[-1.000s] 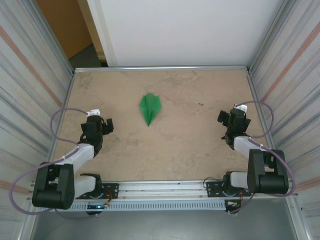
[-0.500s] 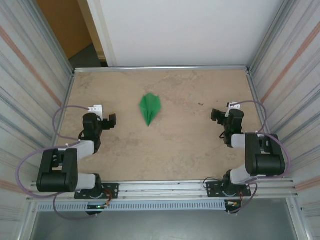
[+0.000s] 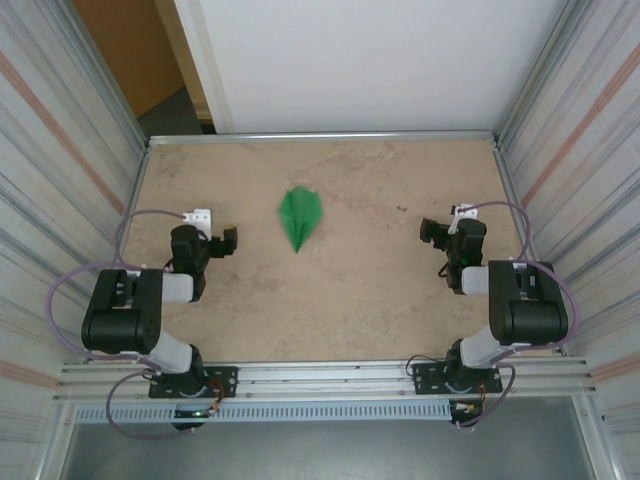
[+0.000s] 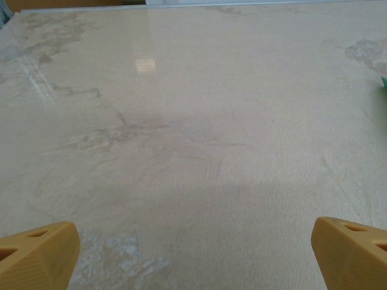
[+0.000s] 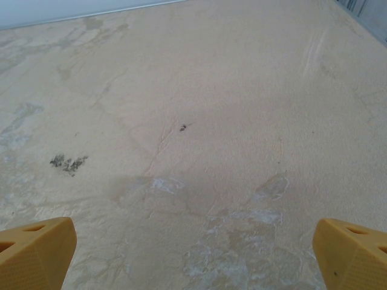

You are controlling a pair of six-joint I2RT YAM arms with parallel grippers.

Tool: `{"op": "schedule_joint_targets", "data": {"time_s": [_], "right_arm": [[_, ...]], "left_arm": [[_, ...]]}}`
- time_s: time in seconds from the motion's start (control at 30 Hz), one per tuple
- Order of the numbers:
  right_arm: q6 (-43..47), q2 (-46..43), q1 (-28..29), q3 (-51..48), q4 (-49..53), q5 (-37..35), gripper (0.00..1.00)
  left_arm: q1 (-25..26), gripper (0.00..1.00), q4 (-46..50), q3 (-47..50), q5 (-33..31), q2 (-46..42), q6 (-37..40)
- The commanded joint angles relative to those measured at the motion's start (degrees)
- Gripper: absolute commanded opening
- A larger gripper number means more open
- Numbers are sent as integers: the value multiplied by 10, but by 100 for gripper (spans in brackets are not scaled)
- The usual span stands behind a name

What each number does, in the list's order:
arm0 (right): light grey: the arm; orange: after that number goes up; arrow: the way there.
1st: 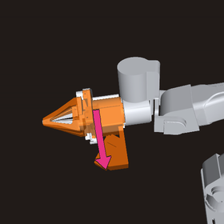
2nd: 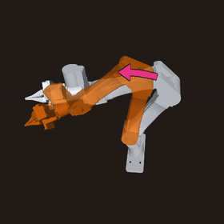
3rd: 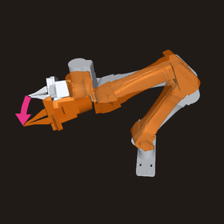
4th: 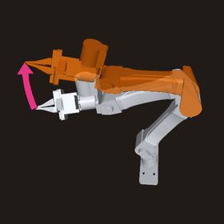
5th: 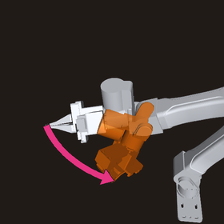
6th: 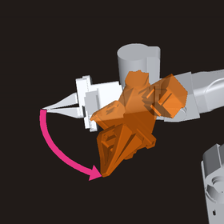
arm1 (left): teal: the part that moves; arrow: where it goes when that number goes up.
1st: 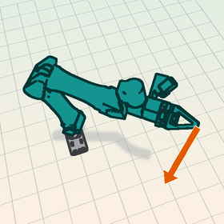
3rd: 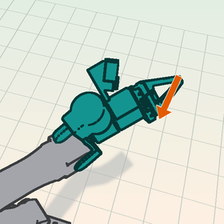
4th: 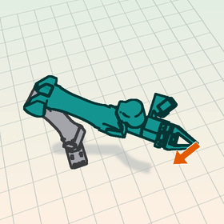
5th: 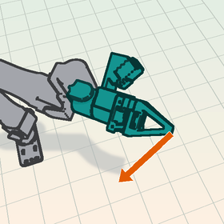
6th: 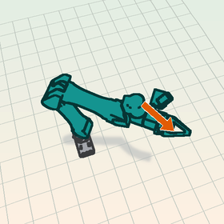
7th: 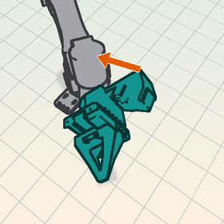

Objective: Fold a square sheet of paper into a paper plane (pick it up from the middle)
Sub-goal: Reset both arms

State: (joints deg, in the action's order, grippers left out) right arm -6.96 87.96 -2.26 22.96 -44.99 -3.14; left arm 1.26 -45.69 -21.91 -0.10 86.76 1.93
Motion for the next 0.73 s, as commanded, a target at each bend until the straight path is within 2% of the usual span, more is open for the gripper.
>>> {"op": "schedule_joint_targets", "data": {"time_s": [0.0,0.7], "right_arm": [[10,3,2,0,-14,-3,99],[11,2,2,-1,-17,-2,99]], "left_arm": [[5,99,1,-14,-15,-2,16],[0,99,8,-20,0,2,16]]}}
